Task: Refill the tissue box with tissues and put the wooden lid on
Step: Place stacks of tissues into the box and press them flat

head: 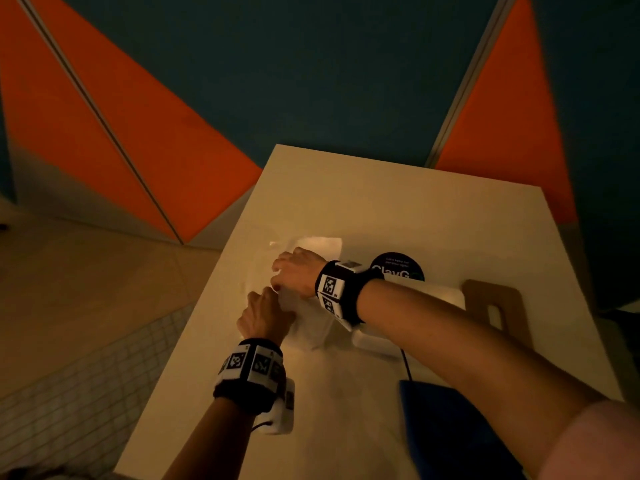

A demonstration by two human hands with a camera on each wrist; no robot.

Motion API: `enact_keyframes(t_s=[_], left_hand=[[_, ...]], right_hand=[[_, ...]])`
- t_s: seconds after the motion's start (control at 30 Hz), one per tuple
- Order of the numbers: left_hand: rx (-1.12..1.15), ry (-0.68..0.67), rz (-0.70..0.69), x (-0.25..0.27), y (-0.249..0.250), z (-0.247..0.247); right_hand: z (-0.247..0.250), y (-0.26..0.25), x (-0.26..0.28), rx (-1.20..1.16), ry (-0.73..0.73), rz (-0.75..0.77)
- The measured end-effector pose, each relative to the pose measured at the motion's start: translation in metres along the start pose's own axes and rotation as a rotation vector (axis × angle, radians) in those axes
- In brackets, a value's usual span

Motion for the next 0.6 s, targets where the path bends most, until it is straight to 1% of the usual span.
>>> enact_keyframes(t_s=[0.13,0.27,0.4,0.5,0.6], left_hand=[[0.034,0.015,0.000,-0.002,0.001,0.003],[-0.019,0.026,-0.032,-0.002,0.000,0.006],[-0.034,0.104,-0.134,0.006,0.000,0.006],[0.016,0.171,-0.242,0.014,0.001,0.005],[0.108,0.206,-0.302,0.018,0.000,0.004]], right_hand=[[-0.002,-0.002,0.003,0.069,-0.014,0.002],[0.000,-0.005,0.006,0.141,0.009,0.045],[0.002,-0.001,0.010,0.154,0.081,0.076],[0.007,0.001,0.015,0.160,0.135,0.089],[0.011,0.005,0.021,0.169,0.184,0.087]])
Point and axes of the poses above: each hand's wrist, its own x-axis away from the middle knuckle, its own z-axis out of the back of the hand, y = z × x, the point moved 2 cm from there along -x, towards the middle knuckle, and after that the axes turned 12 degrees about z, right-handed, at the moved point
